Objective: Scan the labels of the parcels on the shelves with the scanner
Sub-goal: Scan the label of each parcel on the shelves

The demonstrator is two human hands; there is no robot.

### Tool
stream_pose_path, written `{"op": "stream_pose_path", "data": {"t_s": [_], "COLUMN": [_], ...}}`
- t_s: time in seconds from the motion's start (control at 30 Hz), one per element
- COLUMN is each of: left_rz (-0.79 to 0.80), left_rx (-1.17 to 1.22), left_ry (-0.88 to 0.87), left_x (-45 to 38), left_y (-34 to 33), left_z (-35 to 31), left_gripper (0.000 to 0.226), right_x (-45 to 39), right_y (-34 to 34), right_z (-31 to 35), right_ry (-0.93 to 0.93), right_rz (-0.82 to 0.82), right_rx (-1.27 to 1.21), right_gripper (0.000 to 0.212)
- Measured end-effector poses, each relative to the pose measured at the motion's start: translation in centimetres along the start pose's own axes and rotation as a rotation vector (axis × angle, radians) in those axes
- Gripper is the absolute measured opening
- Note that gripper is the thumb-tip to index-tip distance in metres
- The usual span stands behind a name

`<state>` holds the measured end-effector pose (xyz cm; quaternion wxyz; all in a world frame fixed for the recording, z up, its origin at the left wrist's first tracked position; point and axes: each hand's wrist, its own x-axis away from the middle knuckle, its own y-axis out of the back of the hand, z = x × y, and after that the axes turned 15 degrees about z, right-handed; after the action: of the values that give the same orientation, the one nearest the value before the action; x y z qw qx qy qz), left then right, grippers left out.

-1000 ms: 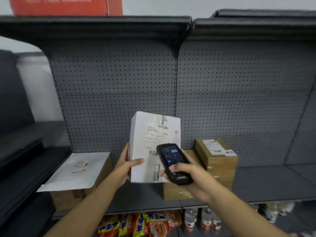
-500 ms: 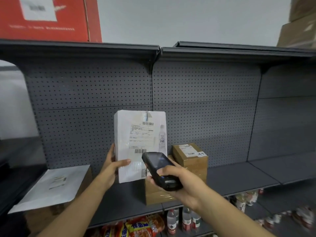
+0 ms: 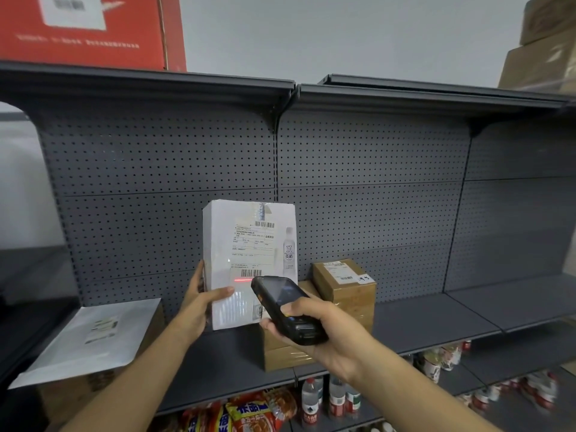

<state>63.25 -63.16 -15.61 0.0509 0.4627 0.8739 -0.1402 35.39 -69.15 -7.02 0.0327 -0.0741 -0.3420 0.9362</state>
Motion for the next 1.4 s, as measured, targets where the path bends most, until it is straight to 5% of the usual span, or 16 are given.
{"op": "stream_pose_path", "data": {"t_s": [0.47,0.67,1.13,1.4], "left_rz": [0.002,0.002,-0.018,0.022], "left_rx": [0.001,0.009,0.068,0.137], "left_ry": [0.018,0.026,0.042,0.12], "left_x": [-0.4,-0.3,-0.5,-2.7], "left_y": [2.4,3.3,5.7,6.4], "left_z": [0.3,0.3,0.8,1.8], "left_gripper": [0.111,0.117,0.097,0.078], "right_x": [-1.7,-2.3,-4.4,-7.9], "right_y": [-0.9,-0.5,0.2,5.7], "right_z": [-0.6,-1.1,-2.5,-4.1], "right_ry": [0.012,0.003,-0.022,0.043], "right_rz": [-0.013,-0.03,-0.032,-0.163], "right_rx": [-0.023,-0.055,0.06,0.235], "right_gripper": [0.009,0.021,0.013,0.053]}}
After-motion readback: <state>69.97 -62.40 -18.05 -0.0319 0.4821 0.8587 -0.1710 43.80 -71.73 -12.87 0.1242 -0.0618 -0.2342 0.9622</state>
